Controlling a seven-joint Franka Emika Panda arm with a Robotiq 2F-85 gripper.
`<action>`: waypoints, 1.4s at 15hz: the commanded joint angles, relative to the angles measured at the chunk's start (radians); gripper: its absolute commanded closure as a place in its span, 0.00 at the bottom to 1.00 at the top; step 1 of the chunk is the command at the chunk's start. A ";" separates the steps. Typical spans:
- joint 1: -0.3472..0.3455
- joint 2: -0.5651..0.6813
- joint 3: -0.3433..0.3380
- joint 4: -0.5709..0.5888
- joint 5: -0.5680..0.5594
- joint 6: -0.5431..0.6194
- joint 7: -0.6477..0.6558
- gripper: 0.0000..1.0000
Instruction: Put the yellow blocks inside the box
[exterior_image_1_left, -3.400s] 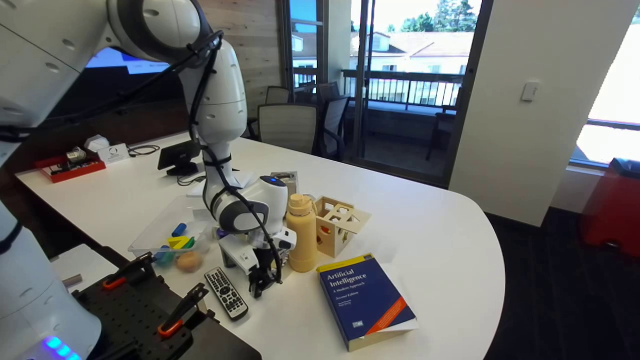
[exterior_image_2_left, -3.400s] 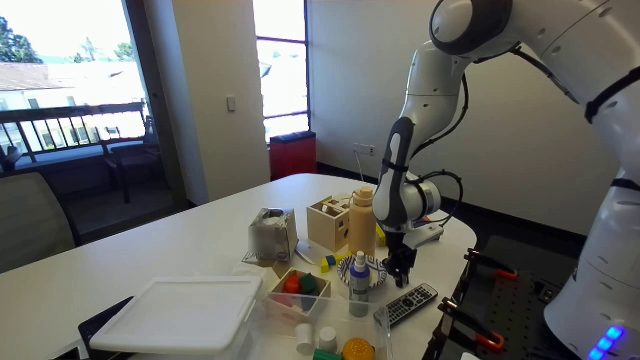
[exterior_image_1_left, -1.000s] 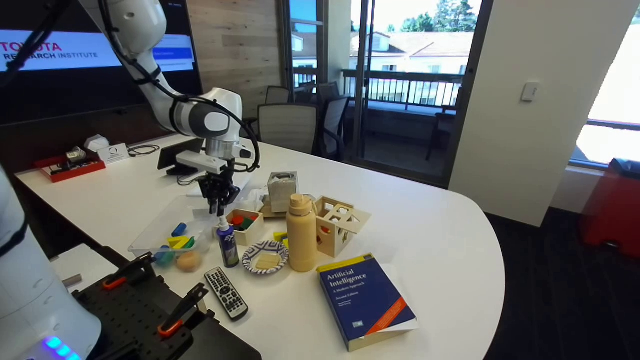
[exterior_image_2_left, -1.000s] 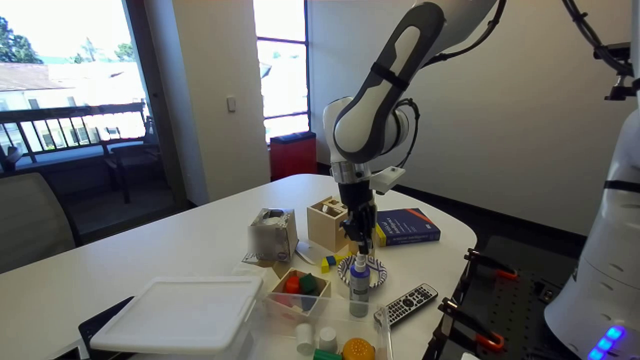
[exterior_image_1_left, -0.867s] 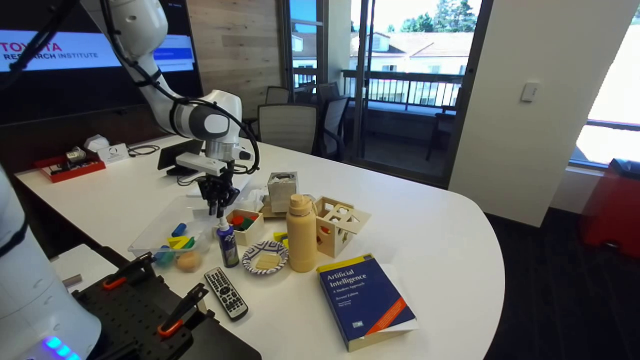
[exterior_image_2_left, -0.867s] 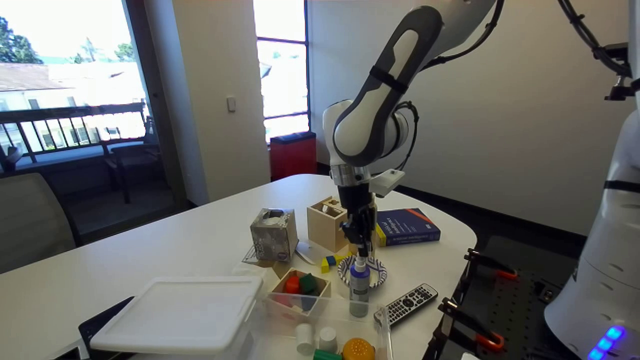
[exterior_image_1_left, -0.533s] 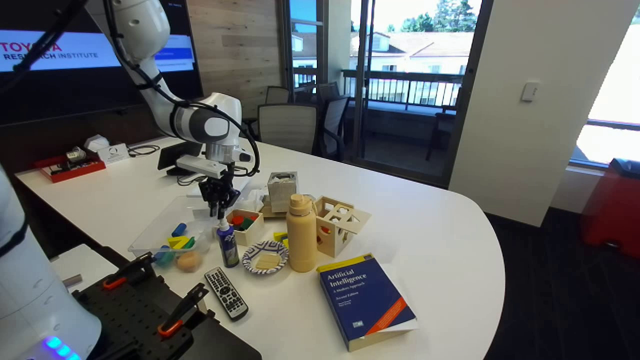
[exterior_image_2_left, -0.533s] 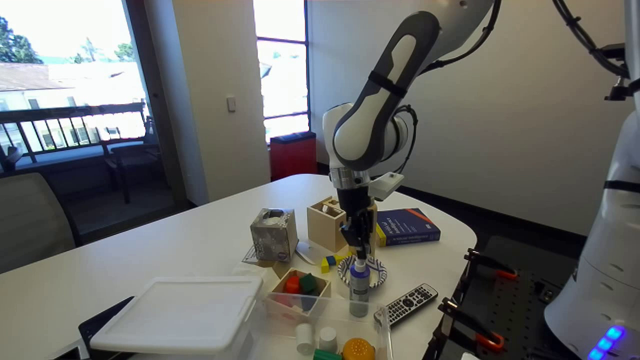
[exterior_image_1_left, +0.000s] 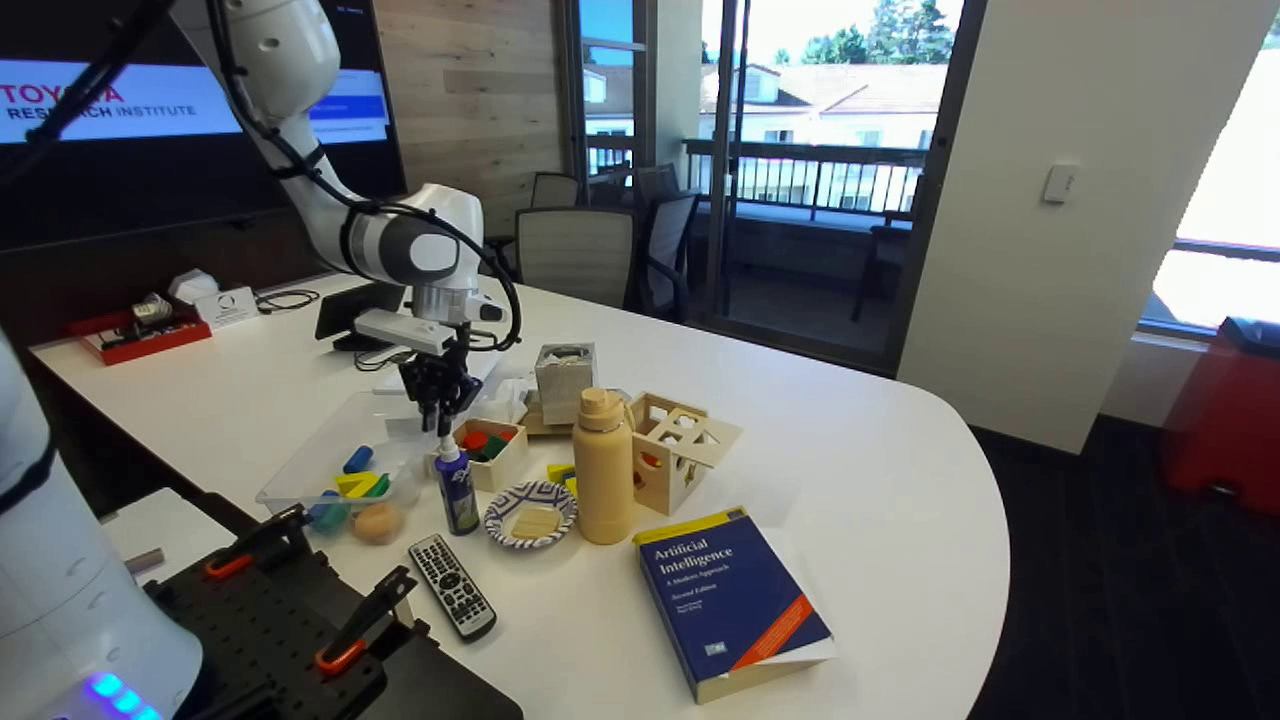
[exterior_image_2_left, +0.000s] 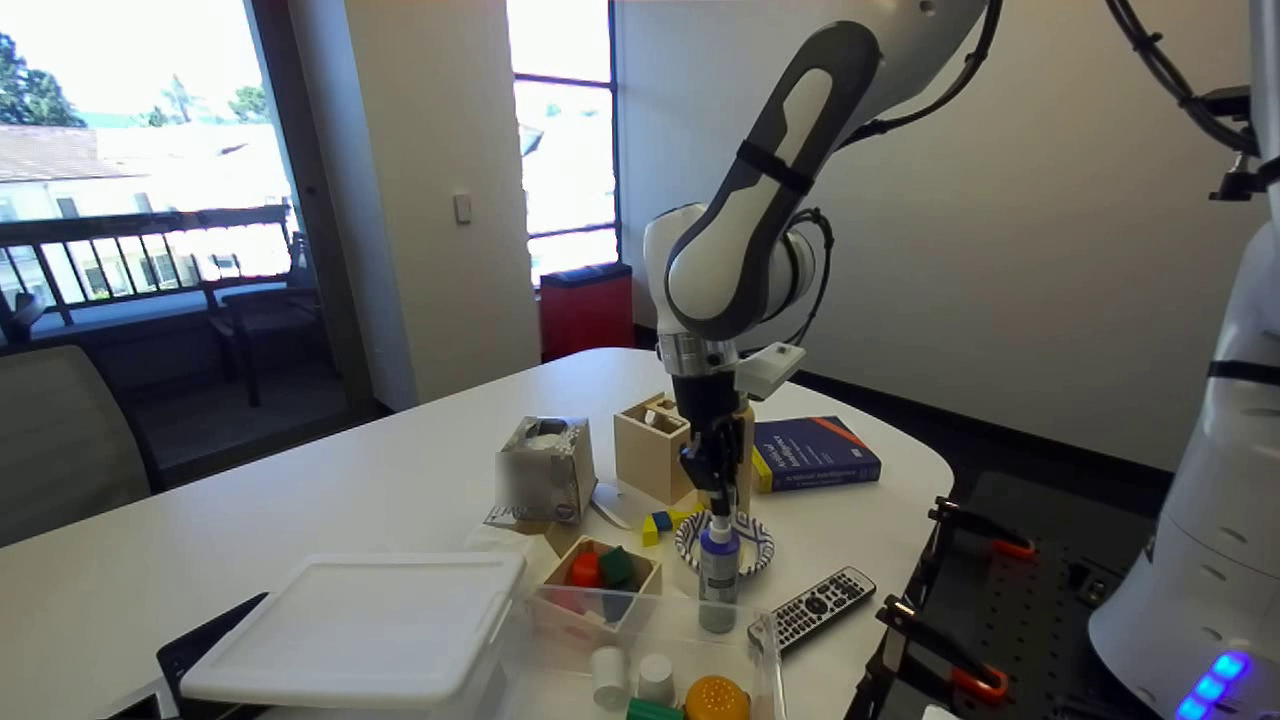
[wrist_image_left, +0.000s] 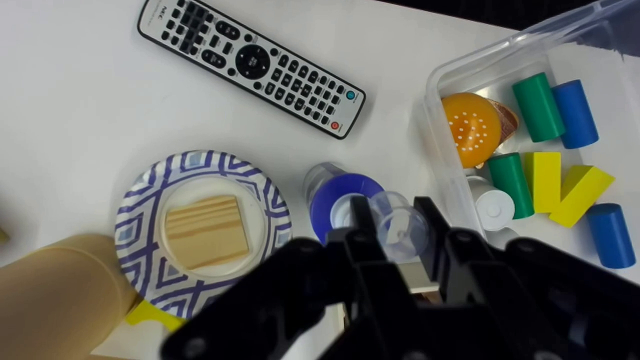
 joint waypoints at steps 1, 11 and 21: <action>0.011 -0.020 -0.011 -0.008 -0.023 0.014 0.007 0.94; 0.008 0.016 -0.021 0.017 -0.036 0.023 0.011 0.94; 0.010 0.073 -0.024 0.042 -0.045 0.055 0.014 0.94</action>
